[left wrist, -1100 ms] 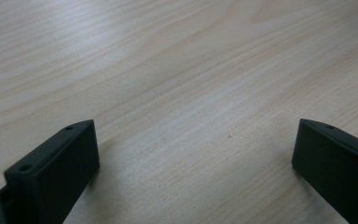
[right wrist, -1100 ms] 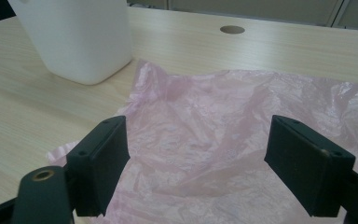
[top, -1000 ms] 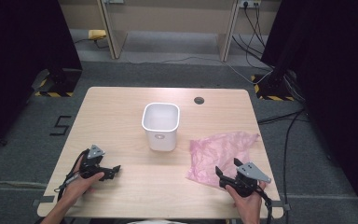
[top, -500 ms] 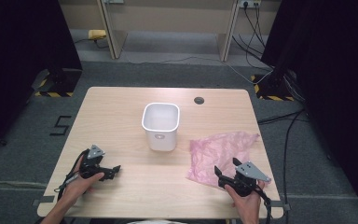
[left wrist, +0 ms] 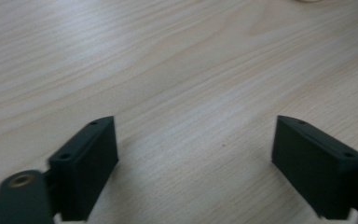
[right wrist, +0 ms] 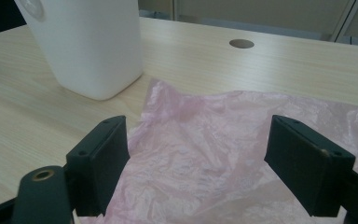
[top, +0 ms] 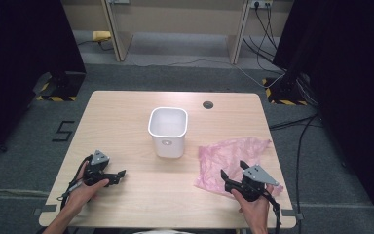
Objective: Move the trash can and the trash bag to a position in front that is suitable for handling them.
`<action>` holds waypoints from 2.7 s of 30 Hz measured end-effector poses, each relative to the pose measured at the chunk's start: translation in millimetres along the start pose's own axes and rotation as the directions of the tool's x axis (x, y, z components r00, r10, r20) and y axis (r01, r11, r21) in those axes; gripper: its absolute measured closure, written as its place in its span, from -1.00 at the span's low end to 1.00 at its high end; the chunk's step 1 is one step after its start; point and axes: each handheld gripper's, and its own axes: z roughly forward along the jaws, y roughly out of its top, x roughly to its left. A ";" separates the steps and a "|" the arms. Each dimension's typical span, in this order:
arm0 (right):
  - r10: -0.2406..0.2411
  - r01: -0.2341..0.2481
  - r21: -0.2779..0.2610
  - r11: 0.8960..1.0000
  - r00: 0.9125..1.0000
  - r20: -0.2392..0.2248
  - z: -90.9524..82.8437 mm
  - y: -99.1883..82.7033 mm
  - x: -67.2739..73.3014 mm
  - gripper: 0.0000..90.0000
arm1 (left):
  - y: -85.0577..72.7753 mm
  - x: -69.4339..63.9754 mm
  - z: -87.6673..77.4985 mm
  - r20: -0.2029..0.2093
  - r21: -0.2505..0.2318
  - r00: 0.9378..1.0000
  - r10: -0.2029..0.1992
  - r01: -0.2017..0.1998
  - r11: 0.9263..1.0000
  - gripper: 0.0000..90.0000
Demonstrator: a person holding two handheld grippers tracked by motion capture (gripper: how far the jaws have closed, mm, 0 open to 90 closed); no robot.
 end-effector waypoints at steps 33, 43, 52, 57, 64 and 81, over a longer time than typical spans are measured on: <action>-0.030 0.034 0.073 0.997 0.998 -0.060 96.1 82.0 34.6 -0.51 | 90.4 -1.5 17.9 0.009 -0.132 0.996 -0.090 0.091 0.987 -0.66; -0.031 0.037 0.097 0.995 0.997 -0.066 138.8 86.0 36.0 -0.50 | 112.2 -11.1 42.8 0.023 -0.114 0.997 -0.068 0.071 0.991 -0.66; 0.021 -0.010 0.112 0.994 0.994 -0.104 153.7 81.9 29.9 -0.51 | 123.4 -12.7 67.5 0.050 -0.115 0.994 -0.095 0.100 0.988 -0.66; 0.046 -0.031 0.122 0.992 0.991 -0.125 159.5 78.3 27.6 -0.48 | 124.6 -16.4 70.6 0.040 -0.106 0.995 -0.091 0.095 0.990 -0.56; 0.048 -0.029 0.109 0.994 0.984 -0.170 157.1 78.5 29.5 -0.38 | 123.1 -24.5 63.4 0.018 -0.061 0.998 -0.063 0.064 0.996 -0.34; -0.023 0.043 0.111 0.993 0.983 -0.180 129.3 66.6 38.6 -0.29 | 102.9 -53.9 30.4 0.031 -0.059 0.999 0.016 -0.015 0.998 -0.30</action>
